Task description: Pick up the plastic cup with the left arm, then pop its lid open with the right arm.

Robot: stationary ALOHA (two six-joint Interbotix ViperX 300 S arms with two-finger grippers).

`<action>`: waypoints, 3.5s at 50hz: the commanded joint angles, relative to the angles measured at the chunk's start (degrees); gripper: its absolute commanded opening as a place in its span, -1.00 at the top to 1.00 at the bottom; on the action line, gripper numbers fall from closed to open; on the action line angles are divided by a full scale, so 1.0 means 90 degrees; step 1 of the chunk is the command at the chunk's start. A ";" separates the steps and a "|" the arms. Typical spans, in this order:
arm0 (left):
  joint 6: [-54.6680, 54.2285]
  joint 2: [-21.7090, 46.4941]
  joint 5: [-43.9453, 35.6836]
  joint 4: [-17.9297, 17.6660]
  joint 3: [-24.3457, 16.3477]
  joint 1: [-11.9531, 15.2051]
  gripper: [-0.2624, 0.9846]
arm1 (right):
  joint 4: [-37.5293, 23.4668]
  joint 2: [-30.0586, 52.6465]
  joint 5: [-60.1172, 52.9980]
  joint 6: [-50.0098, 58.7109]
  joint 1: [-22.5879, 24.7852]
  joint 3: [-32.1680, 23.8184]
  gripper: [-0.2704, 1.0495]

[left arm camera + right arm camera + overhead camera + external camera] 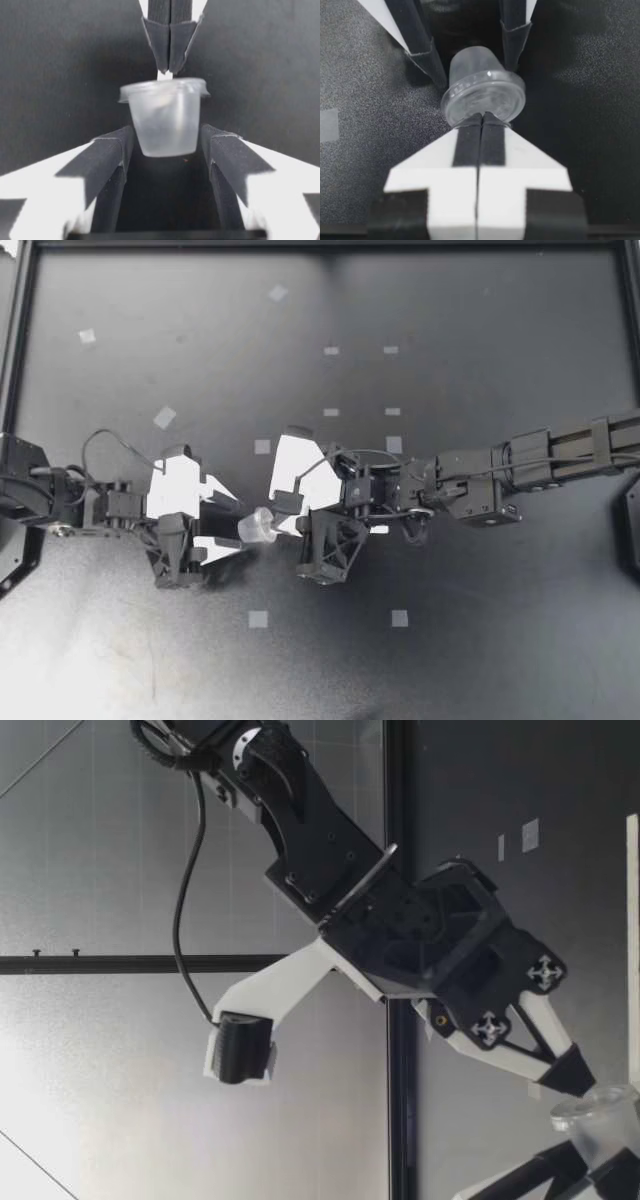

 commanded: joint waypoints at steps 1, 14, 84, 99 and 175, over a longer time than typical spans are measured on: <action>-0.0010 -0.0068 0.0039 0.0000 -0.0117 -0.0010 -0.29 | 0.0010 -0.0098 -0.0029 0.0000 -0.0059 -0.0068 0.72; -0.0020 0.0020 0.0225 0.0000 -0.0215 -0.0010 -0.21 | 0.0010 -0.0137 -0.0020 0.0000 -0.0059 -0.0059 0.72; 0.1270 -0.1064 -0.3965 0.0137 0.0449 -0.0059 0.30 | -0.0244 -0.1270 -0.7461 0.5664 -0.0059 0.2549 -0.47; 0.1279 -0.1064 -0.3955 0.0146 0.0488 -0.0059 0.30 | -0.0342 -0.1143 -0.7256 0.5674 -0.0059 0.2275 -0.47; 0.0752 -0.1064 -0.3906 0.0146 0.0439 -0.0146 0.30 | -0.1797 -0.2402 -0.5635 0.0439 -0.0342 0.2627 -0.47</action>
